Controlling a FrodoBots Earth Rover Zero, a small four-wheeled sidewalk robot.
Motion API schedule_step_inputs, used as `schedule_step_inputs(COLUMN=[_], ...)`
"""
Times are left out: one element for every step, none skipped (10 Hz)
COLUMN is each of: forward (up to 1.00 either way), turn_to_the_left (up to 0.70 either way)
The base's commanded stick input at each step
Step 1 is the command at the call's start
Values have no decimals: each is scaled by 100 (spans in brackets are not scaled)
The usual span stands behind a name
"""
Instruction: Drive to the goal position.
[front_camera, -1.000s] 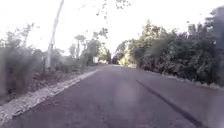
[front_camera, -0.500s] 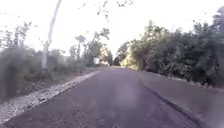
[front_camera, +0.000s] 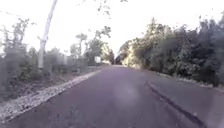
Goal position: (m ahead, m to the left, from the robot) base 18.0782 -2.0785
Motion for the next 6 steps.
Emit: schedule_step_inputs(forward=[100, 100, 100, 100, 100, 100], turn_to_the_left=[0, 0, 0, 0, 0, 0])
